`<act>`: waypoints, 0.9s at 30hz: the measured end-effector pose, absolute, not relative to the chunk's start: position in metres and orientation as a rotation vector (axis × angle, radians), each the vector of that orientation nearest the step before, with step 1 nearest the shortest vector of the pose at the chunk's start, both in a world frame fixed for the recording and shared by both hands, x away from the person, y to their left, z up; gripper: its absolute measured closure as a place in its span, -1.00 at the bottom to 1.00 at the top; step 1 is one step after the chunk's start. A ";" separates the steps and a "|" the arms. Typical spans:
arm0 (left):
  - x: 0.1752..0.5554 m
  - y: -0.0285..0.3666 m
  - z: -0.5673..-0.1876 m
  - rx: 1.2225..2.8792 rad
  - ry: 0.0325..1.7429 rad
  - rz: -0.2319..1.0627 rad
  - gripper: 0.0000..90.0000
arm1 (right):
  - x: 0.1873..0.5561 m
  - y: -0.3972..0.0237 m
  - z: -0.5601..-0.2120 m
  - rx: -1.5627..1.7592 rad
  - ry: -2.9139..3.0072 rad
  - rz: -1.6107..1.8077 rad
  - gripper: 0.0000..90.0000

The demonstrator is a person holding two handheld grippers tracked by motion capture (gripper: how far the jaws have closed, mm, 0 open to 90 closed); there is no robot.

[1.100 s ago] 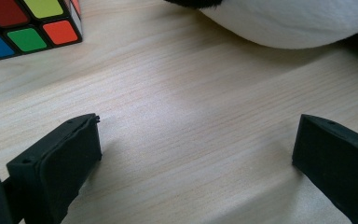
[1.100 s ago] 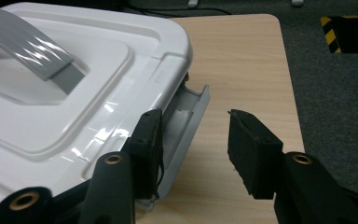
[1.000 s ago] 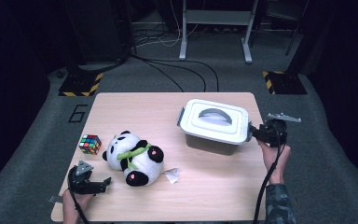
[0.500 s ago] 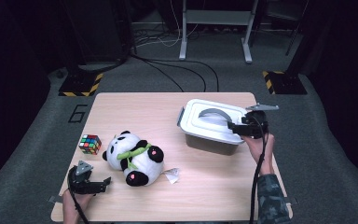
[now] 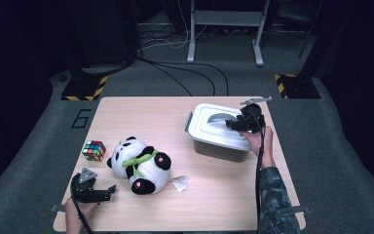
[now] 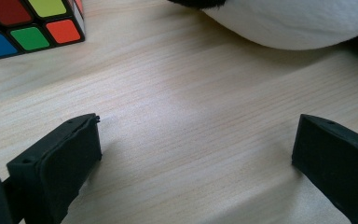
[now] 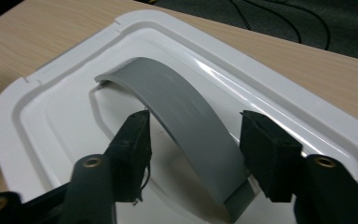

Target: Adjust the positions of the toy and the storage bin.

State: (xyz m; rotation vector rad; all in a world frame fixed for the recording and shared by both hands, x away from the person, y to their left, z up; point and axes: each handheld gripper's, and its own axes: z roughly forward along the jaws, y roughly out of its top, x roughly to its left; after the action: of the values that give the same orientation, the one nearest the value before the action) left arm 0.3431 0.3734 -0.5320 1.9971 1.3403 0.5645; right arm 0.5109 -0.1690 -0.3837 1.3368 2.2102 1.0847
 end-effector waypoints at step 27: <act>0.343 0.374 -0.532 2.001 1.341 0.560 -0.98 | 0.457 -0.130 -0.386 1.375 2.265 1.085 0.40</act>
State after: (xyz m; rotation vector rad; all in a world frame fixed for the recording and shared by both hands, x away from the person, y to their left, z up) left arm 0.3430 0.3735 -0.5318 2.0010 1.3405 0.5604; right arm 0.4573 -0.1302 -0.3856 1.3748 2.2655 1.0845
